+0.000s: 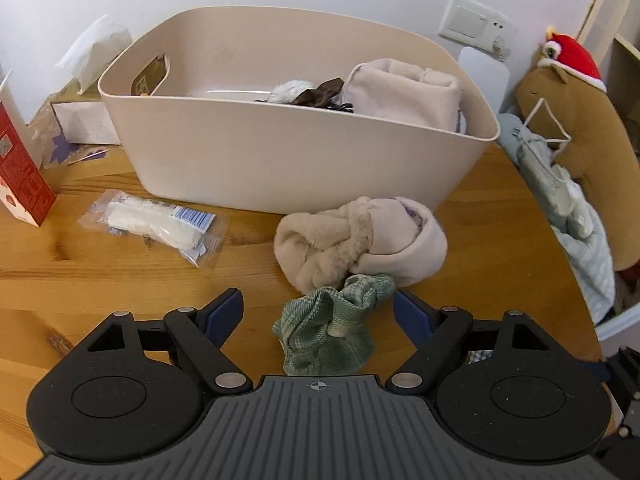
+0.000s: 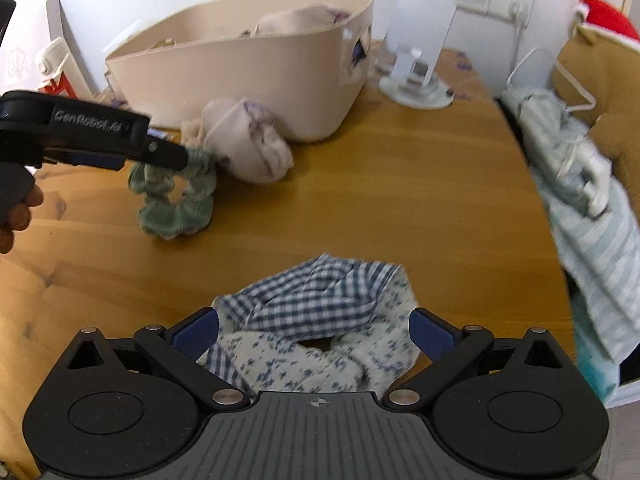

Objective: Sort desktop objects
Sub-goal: 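Grasp the green scrunchie with the left tool while the right tool grasps the blue gingham cloth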

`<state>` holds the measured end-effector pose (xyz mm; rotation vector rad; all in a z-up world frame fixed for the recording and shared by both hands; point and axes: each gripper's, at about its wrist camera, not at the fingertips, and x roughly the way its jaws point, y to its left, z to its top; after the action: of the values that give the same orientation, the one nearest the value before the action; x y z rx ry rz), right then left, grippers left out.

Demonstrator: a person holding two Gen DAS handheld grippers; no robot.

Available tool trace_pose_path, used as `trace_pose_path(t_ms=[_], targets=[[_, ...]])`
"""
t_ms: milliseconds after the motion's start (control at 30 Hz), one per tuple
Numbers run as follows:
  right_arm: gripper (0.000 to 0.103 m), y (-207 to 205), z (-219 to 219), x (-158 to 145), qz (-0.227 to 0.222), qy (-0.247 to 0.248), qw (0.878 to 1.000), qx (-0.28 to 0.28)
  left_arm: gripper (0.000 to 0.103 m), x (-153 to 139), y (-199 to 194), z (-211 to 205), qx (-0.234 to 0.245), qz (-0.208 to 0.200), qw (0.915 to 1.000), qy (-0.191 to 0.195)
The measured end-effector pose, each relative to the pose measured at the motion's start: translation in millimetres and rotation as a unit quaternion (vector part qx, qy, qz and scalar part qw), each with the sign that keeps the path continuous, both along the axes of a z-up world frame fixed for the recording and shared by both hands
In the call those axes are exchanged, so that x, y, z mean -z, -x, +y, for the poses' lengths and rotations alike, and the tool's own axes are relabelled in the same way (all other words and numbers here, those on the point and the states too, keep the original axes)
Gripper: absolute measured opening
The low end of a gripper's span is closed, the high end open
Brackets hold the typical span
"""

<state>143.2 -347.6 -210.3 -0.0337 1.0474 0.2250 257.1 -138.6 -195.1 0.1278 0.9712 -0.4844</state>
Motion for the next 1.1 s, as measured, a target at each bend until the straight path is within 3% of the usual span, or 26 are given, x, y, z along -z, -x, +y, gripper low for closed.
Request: trace_pose_path(t_ms=[133, 333, 500, 700, 867, 1000, 1100], targets=[[0.103, -1, 5, 5, 0.007, 0.013, 1.000, -0.011, 0.084, 5, 2, -5, 0.007, -0.018, 0.9997, -0.013], [0.103, -8, 4, 13, 0.025, 0.014, 1.000, -0.007, 0.084, 11, 3, -10, 0.030, -0.010, 0.9993, -0.020], [0.103, -12, 5, 17, 0.037, 0.014, 0.999, -0.004, 0.083, 13, 7, -16, 0.051, -0.042, 0.9961, -0.058], [0.102, -15, 6, 20, 0.041, 0.021, 0.999, -0.012, 0.061, 19, 1, -15, 0.061, -0.008, 0.9973, -0.040], [0.083, -18, 8, 19, 0.033, 0.036, 0.999, -0.017, 0.049, 25, 1, -16, 0.072, -0.001, 0.9959, -0.054], [0.071, -20, 8, 18, 0.026, 0.045, 0.998, -0.028, 0.030, 25, -2, -14, 0.083, 0.015, 0.9957, -0.038], [0.055, -21, 9, 15, 0.018, 0.048, 0.998, -0.040, 0.024, 25, -3, -13, 0.088, 0.025, 0.9951, -0.037]])
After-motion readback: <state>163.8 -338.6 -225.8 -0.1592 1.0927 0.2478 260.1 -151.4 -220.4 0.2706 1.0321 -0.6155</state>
